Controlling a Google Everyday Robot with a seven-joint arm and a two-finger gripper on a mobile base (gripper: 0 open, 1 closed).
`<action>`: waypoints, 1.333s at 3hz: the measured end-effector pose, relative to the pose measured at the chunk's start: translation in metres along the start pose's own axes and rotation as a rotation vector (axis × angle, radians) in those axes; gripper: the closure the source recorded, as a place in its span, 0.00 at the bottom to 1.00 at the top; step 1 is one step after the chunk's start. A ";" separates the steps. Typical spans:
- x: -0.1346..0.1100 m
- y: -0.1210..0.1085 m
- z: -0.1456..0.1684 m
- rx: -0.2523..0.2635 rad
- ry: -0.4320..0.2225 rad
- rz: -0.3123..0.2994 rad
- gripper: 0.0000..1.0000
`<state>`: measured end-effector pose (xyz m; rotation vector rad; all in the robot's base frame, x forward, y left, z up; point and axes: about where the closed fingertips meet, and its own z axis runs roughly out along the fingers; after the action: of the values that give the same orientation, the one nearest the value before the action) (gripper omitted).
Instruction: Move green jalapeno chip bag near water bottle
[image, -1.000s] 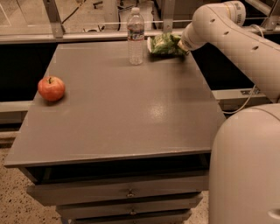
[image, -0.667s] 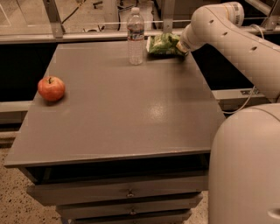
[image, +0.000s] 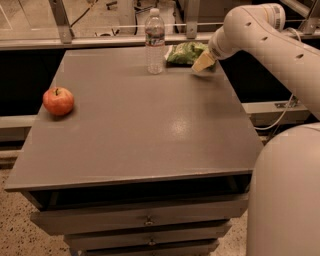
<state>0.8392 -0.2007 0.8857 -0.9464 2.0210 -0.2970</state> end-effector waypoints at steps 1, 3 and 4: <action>0.002 -0.001 -0.021 -0.019 -0.043 0.014 0.00; 0.041 -0.013 -0.090 -0.226 -0.240 0.106 0.00; 0.054 -0.030 -0.161 -0.305 -0.398 0.071 0.00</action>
Offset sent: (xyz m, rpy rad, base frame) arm -0.1263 -0.0558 0.0877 0.3043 -0.0381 0.5076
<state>0.7088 -0.2816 0.9651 -1.0230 1.7501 0.2316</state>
